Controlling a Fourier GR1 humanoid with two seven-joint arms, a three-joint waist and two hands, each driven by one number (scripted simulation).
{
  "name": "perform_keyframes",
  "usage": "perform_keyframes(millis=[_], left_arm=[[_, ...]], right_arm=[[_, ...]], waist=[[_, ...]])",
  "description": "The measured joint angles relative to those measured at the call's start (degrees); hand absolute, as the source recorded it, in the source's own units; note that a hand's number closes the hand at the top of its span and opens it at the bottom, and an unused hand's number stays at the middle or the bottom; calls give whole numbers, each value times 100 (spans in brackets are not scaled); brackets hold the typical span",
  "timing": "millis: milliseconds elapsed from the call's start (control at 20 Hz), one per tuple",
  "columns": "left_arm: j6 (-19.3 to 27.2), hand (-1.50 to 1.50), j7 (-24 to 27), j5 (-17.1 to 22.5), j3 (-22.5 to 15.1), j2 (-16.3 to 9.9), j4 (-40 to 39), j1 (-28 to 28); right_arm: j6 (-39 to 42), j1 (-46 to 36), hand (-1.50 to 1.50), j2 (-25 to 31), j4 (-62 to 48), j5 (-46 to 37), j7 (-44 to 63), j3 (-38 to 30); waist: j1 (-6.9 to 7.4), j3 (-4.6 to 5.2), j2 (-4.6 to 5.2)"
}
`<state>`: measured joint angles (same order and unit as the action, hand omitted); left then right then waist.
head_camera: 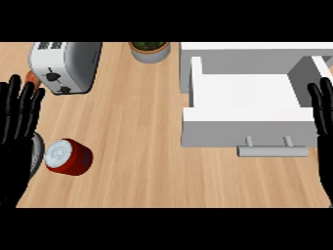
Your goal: Pick up the can, place it into the drawer and close the drawer
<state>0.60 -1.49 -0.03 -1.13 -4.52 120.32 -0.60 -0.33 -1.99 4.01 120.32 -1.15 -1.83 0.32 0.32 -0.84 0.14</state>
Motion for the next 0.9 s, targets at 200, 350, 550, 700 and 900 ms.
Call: perform_keyframes(millis=[200, 350, 550, 700, 900], left_arm=[[-681, -150, 120, 782, 370, -390, -3, 73], [-1308, -150, 40, 1479, 667, -796, -70, 355], [-1753, -150, -453, 1901, 991, -1299, -255, 866], [-2129, -150, -679, 2457, 1491, -1699, -352, 1103], [-2575, -150, -891, 3084, 2060, -2000, -342, 1415]], right_arm=[[87, 128, -150, 11, 6, 79, 28, 7], [26, 273, -150, -4, -84, 90, 281, -44], [-207, 662, -150, 4, -129, 167, 832, -423], [-230, 883, -150, 73, -1, 261, 1119, -623], [-29, 1173, -150, 237, 187, 651, 1263, -1024]], waist=[[-8, 55, -12], [2, 78, -8], [-5, 83, -14], [-6, 85, -22], [-14, 83, -26]])
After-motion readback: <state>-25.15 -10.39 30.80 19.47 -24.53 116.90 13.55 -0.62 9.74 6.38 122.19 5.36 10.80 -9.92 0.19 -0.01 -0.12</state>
